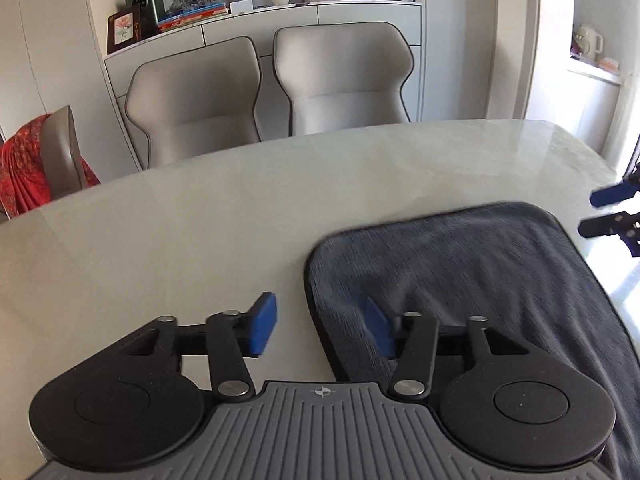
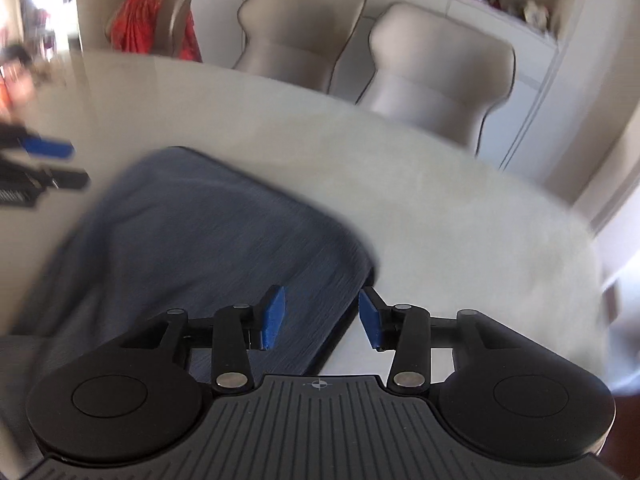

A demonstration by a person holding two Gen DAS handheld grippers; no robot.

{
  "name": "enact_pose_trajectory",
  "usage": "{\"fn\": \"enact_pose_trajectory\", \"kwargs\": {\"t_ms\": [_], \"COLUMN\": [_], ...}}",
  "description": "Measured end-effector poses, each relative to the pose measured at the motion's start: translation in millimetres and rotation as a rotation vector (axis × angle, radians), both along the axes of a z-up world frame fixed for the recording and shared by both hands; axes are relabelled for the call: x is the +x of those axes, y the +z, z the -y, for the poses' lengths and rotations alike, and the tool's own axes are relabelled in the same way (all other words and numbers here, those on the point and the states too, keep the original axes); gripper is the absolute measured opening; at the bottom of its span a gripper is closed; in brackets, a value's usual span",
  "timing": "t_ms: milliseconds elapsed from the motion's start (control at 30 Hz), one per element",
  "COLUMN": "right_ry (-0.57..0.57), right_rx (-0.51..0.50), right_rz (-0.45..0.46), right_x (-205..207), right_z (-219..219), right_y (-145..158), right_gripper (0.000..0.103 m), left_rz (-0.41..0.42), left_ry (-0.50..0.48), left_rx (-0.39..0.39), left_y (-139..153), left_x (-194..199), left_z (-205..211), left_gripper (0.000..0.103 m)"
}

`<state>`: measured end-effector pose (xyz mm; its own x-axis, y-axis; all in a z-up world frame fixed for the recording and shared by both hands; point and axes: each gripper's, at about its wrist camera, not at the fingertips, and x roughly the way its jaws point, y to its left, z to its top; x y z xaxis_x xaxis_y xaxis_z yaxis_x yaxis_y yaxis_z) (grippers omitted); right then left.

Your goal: Fold towel

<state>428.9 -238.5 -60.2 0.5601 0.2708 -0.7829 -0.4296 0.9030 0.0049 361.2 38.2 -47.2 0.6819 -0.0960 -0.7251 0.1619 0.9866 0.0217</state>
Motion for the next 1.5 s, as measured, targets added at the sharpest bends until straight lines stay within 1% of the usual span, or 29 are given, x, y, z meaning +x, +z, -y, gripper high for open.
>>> {"fn": "enact_pose_trajectory", "kwargs": {"t_ms": [33,67,133,200,267,333,400,467,533,600,667,767,800,833,867,900,933,967,1000,1033,1067,1100,1167,1233,1267,1367,1467,1500], "right_ry": [-0.021,-0.036,-0.093,-0.157,-0.208,-0.241,-0.260,-0.257,-0.242,-0.222,-0.204,-0.192,-0.180,-0.167,-0.159,-0.152,-0.147,-0.144,-0.144,-0.145,-0.145,-0.149,-0.159,-0.179,-0.186,-0.178,-0.135,-0.125], "right_rx": [0.071,0.113,0.109,0.108,0.133,0.159,0.145,0.105,0.087,0.053,0.039,0.037,0.026,0.020,0.018,0.019,0.022,0.016,0.000,-0.016,-0.033,-0.053,-0.097,-0.133,-0.131,-0.056,0.007,0.031], "right_rz": [-0.046,-0.076,-0.114,-0.139,-0.159,-0.177,-0.174,-0.148,-0.135,-0.124,-0.113,-0.095,-0.088,-0.085,-0.085,-0.087,-0.091,-0.092,-0.090,-0.089,-0.087,-0.085,-0.086,-0.093,-0.097,-0.112,-0.117,-0.119], "right_x": [-25,-43,-85,-115,-133,-146,-156,-165,-170,-174,-177,-179,-180,-180,-180,-180,-179,-179,-180,-181,-181,-182,-184,-187,-188,-192,-195,-194], "right_z": [8,12,15,16,17,14,7,-1,-7,-13,-16,-19,-20,-21,-21,-20,-18,-15,-13,-10,-8,-4,5,17,22,32,23,20], "right_y": [-2,-3,-11,-18,-22,-25,-29,-31,-35,-39,-40,-42,-43,-43,-42,-42,-41,-39,-38,-36,-34,-32,-29,-28,-27,-22,-18,-18], "right_gripper": [0.043,0.043,0.043,0.043,0.043,0.043,0.043,0.043,0.042,0.043,0.043,0.041,0.037,0.025,0.019,0.014,0.012,0.011,0.010,0.008,0.006,0.006,0.006,0.006,0.006,0.007,0.008,0.011], "left_rz": [-0.022,-0.052,-0.112,-0.149,-0.177,-0.201,-0.212,-0.224,-0.225,-0.227,-0.236,-0.258,-0.266,-0.274,-0.277,-0.273,-0.263,-0.254,-0.259,-0.268,-0.272,-0.269,-0.265,-0.268,-0.271,-0.280,-0.286,-0.289], "left_ry": [0.003,0.013,0.035,0.051,0.078,0.101,0.121,0.138,0.142,0.132,0.118,0.088,0.076,0.058,0.038,0.024,0.010,-0.010,-0.021,-0.023,-0.028,-0.037,-0.050,-0.054,-0.051,-0.043,-0.017,-0.007], "left_rx": [-0.026,-0.058,-0.114,-0.132,-0.145,-0.154,-0.136,-0.130,-0.123,-0.088,-0.057,-0.059,-0.069,-0.078,-0.080,-0.071,-0.039,-0.017,-0.022,-0.025,-0.005,0.031,0.086,0.107,0.112,0.135,0.197,0.193], "left_y": [-1,-4,-11,-18,-24,-27,-28,-29,-28,-29,-29,-28,-27,-26,-26,-25,-25,-25,-24,-23,-22,-20,-19,-18,-18,-15,-15,-15], "left_x": [-14,-29,-55,-75,-90,-96,-99,-99,-100,-99,-100,-101,-101,-102,-103,-105,-107,-109,-110,-110,-112,-114,-118,-123,-127,-138,-145,-147], "left_z": [-3,-5,-12,-19,-22,-23,-22,-21,-18,-13,-6,0,1,4,7,10,13,16,16,16,17,18,19,16,13,6,-2,-6], "left_gripper": [0.055,0.055,0.055,0.055,0.055,0.055,0.055,0.056,0.057,0.057,0.057,0.056,0.055,0.055,0.054,0.045,0.035,0.031,0.017,0.011,0.011,0.010,0.010,0.010,0.010,0.011,0.012,0.012]}}
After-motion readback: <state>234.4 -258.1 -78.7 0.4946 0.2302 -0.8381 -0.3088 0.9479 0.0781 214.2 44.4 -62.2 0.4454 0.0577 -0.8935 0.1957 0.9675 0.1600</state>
